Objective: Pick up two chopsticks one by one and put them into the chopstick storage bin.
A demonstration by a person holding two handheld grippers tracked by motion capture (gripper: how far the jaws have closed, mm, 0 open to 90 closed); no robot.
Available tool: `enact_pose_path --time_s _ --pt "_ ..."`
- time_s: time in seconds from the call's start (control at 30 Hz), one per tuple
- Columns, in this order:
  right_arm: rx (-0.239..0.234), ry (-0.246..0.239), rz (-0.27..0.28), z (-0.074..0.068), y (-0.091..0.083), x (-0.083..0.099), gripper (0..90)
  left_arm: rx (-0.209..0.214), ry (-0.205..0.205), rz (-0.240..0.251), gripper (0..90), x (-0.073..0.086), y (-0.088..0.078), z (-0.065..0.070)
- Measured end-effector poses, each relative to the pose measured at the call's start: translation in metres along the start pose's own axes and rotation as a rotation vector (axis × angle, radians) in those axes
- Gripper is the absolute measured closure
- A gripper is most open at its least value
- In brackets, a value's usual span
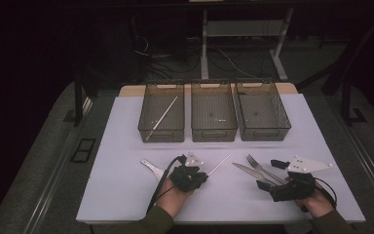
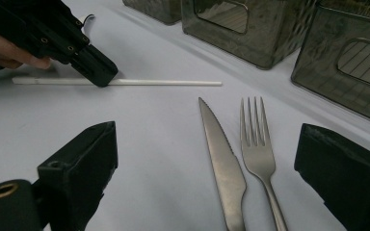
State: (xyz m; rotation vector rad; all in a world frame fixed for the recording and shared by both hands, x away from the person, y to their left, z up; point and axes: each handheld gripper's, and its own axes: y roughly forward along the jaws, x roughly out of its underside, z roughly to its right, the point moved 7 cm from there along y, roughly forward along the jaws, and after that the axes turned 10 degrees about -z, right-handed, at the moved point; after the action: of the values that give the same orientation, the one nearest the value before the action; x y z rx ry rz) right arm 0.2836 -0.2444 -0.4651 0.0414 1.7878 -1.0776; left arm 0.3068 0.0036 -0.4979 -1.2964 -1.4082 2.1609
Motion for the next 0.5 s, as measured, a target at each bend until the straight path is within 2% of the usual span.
enact_pose_path --time_s 0.37,0.47,0.5 --pt "0.001 0.001 0.002 0.0001 -0.0009 -0.0003 8.0 -0.024 0.027 -0.005 84.6 -0.0023 -0.0021 0.0013" --pt "-0.001 0.000 0.003 0.0000 -0.0008 -0.0004 8.0 -0.018 0.020 0.012 84.6 -0.0042 -0.0055 0.0034" --pt "-0.001 -0.001 0.002 -0.0001 -0.0008 -0.0004 8.0 -0.013 0.033 0.018 84.6 -0.0050 -0.0065 0.0025"
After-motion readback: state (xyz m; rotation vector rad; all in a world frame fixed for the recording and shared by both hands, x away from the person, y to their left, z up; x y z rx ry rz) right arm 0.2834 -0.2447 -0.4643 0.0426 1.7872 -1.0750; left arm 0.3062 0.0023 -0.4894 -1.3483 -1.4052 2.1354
